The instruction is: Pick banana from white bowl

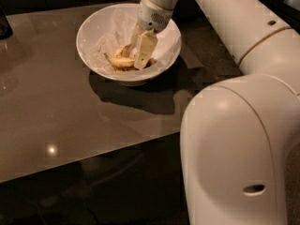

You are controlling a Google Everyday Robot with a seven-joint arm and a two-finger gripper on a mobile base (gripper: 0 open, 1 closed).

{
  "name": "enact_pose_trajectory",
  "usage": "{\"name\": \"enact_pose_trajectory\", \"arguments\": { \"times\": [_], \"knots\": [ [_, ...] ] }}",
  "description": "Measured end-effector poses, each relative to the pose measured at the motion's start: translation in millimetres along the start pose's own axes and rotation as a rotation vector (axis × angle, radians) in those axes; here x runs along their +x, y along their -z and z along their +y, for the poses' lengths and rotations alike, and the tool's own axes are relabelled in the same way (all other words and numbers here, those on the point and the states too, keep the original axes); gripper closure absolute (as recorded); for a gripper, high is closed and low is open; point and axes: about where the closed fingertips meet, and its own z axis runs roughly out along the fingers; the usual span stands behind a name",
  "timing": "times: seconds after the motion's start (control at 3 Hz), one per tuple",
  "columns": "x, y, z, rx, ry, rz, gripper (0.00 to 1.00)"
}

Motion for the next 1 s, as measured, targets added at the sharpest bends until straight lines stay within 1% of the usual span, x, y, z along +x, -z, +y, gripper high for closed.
{"name": "enact_pose_trajectory", "arguments": {
  "times": [0.33, 0.67, 1.0],
  "knots": [
    [4.3, -3.1, 0.9, -0.009, -0.019, 0.004, 0.38],
    [6.3, -4.3, 1.0, -0.012, -0.025, 0.006, 0.42],
    [7.7, -7.4, 1.3, -0.018, -0.029, 0.011, 0.4]
  ]
}}
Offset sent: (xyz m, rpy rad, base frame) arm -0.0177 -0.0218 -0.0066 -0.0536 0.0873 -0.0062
